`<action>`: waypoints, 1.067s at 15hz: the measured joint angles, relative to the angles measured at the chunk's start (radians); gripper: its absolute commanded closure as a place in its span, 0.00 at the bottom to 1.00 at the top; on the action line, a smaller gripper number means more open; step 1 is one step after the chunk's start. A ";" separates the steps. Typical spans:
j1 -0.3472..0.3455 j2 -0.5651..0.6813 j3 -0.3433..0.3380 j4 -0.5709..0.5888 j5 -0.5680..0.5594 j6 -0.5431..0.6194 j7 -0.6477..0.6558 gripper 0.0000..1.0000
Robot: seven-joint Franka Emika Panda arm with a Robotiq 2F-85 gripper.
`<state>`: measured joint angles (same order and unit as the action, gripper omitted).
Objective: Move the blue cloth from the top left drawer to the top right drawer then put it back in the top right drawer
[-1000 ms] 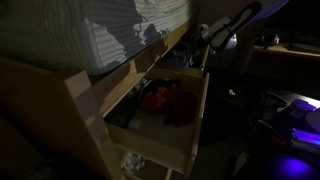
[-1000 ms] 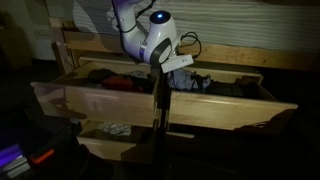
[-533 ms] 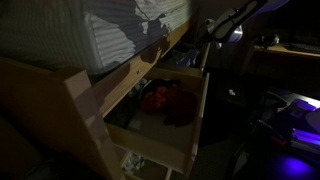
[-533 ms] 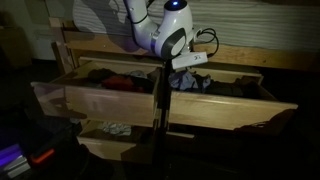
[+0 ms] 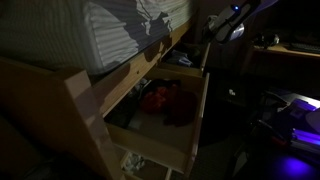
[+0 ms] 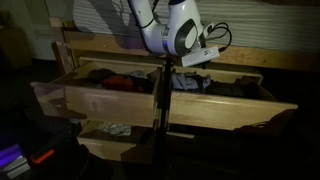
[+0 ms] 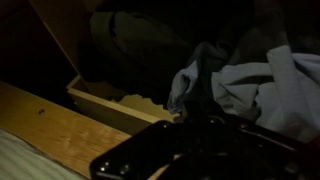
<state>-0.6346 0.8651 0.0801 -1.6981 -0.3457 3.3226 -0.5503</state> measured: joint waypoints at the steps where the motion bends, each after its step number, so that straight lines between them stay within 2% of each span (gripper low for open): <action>1: 0.002 0.000 -0.001 0.001 0.001 0.000 0.000 0.74; 3: 0.002 0.001 -0.001 0.001 0.001 0.000 0.000 0.67; 4: -0.022 0.004 0.035 0.000 -0.017 -0.011 0.000 0.59; 7: -0.168 0.040 0.265 -0.022 -0.098 -0.069 -0.003 0.38; 8: -0.217 0.060 0.342 -0.028 -0.110 -0.102 -0.012 0.56; 9: -0.236 0.072 0.371 -0.029 -0.112 -0.108 -0.018 0.49; 10: -0.233 0.072 0.364 -0.028 -0.112 -0.106 -0.017 0.16; 12: -0.230 0.072 0.358 -0.025 -0.112 -0.106 -0.016 0.12; 14: -0.238 0.070 0.374 -0.026 -0.115 -0.153 -0.022 0.02; 16: -0.294 0.067 0.467 -0.030 -0.116 -0.295 -0.059 0.00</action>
<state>-0.9286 0.9324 0.5476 -1.7284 -0.4615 3.0275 -0.6089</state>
